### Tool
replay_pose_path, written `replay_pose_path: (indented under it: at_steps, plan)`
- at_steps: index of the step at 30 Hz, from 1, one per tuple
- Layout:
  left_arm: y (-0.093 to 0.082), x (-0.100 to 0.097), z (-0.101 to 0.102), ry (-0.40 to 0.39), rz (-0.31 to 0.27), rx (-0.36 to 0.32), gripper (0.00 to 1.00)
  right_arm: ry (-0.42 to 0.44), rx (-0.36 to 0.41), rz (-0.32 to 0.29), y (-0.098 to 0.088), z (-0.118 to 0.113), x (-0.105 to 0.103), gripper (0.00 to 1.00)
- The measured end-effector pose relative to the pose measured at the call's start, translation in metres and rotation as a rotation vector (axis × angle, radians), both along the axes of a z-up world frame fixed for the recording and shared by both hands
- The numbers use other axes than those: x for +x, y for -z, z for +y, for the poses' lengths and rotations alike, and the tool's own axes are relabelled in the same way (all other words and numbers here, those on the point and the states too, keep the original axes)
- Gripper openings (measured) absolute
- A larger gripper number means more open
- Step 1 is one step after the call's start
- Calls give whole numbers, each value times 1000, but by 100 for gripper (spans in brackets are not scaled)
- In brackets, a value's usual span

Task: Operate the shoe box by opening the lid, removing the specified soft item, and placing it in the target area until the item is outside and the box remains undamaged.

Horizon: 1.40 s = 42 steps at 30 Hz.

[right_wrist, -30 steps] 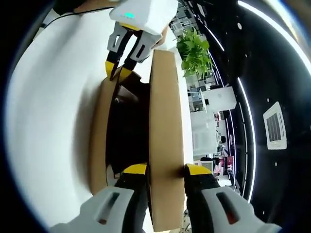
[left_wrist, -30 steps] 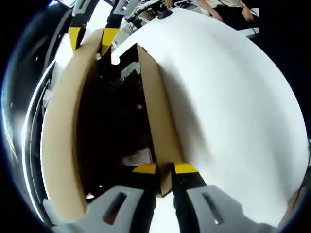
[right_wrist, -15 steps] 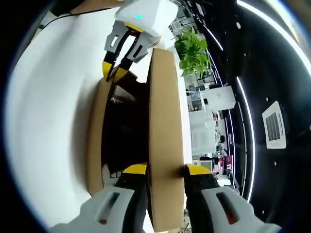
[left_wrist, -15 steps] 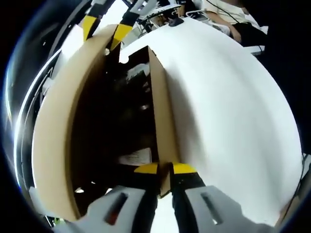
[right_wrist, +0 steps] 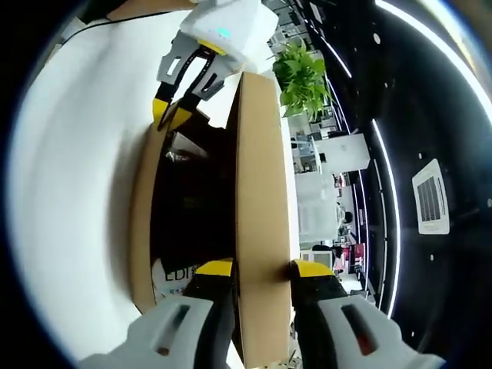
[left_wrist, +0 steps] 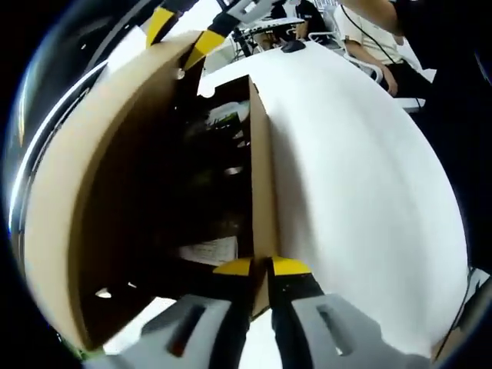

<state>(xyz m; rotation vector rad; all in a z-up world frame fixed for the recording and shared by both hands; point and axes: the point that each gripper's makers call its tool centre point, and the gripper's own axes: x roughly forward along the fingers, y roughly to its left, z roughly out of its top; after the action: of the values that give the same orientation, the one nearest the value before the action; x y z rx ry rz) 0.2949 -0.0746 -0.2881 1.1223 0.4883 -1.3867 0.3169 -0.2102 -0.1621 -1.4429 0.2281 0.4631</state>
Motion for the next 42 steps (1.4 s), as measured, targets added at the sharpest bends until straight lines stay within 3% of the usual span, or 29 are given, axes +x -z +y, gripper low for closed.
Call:
replay_pose_path:
  at_steps: [35, 42]
  plan:
    - [1, -2, 0, 10, 26, -15, 6, 12, 7, -71, -18, -2, 24, 24]
    - [1, -2, 0, 7, 28, -16, 6, 17, 7, -121, -25, -4, 33, 22]
